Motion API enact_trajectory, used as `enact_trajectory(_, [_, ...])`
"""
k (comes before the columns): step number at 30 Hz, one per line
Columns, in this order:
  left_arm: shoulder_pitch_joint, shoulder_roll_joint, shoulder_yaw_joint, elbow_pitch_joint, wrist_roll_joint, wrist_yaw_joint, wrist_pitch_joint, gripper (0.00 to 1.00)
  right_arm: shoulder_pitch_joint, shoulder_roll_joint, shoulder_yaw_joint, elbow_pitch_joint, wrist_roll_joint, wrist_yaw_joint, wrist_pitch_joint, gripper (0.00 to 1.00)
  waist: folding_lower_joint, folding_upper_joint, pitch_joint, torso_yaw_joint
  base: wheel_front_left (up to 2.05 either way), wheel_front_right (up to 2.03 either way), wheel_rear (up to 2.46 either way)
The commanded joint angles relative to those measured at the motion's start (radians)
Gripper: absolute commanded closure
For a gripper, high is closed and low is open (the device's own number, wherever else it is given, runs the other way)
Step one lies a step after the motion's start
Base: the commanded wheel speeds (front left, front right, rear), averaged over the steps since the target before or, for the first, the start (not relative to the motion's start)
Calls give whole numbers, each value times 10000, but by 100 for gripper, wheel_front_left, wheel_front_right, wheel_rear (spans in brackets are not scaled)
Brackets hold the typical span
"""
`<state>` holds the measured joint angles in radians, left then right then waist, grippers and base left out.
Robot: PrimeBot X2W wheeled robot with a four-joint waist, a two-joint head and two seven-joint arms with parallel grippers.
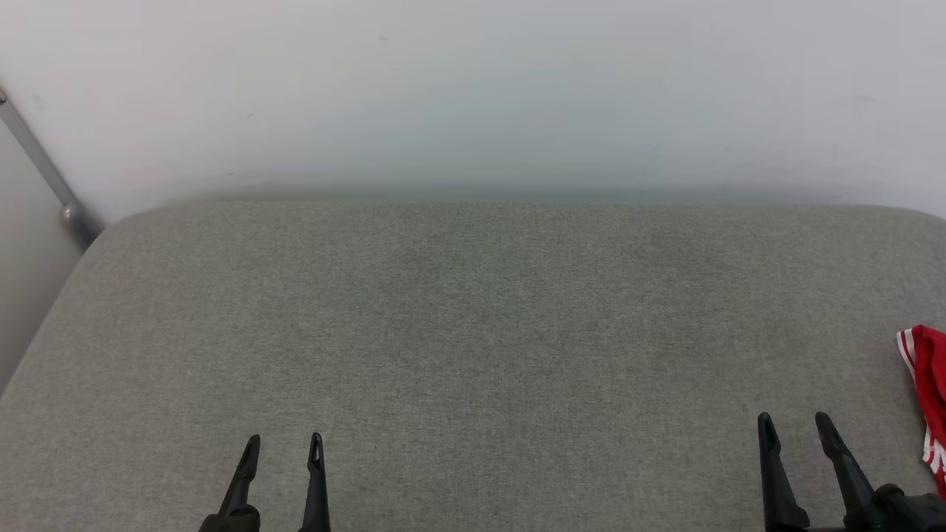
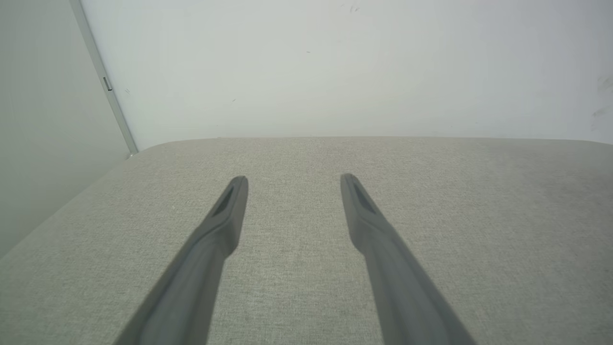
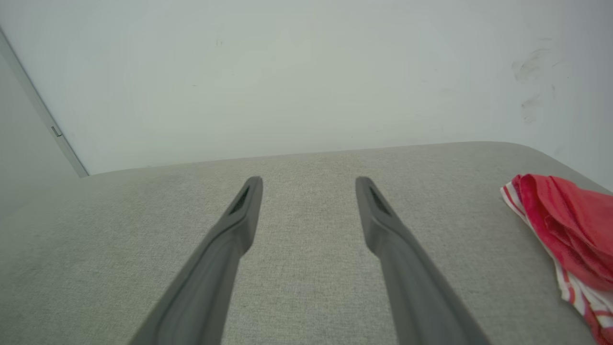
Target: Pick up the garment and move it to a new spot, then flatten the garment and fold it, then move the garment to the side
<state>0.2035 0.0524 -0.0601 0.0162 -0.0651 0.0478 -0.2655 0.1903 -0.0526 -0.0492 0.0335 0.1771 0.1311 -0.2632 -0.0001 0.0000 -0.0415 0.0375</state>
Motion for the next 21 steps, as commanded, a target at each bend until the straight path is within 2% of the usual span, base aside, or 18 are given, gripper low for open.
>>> enact_trajectory(1, [142,-18,14,-8,-50,-36,25,0,127,45,29,-65,46,-10,-15,0,1,0,3,-3,0,0,0])
enact_trajectory(4, [120,-21,57,-21,-89,-31,25,0,165,46,32,-58,72,-9,-15,0,1,0,4,-2,0,0,0])
enact_trajectory(5, [9,-4,36,32,-44,-36,-5,100,15,0,26,16,78,2,0,100,1,0,3,-2,0,0,0])
enact_trajectory(9, [25,-6,7,420,-63,-37,-2,100,23,2,28,383,106,2,18,100,1,0,3,-4,0,0,0])
enact_trajectory(21, [-512,134,123,702,-2915,-326,506,100,-505,-118,74,655,2733,1,540,100,1,0,50,-43,0,0,0])
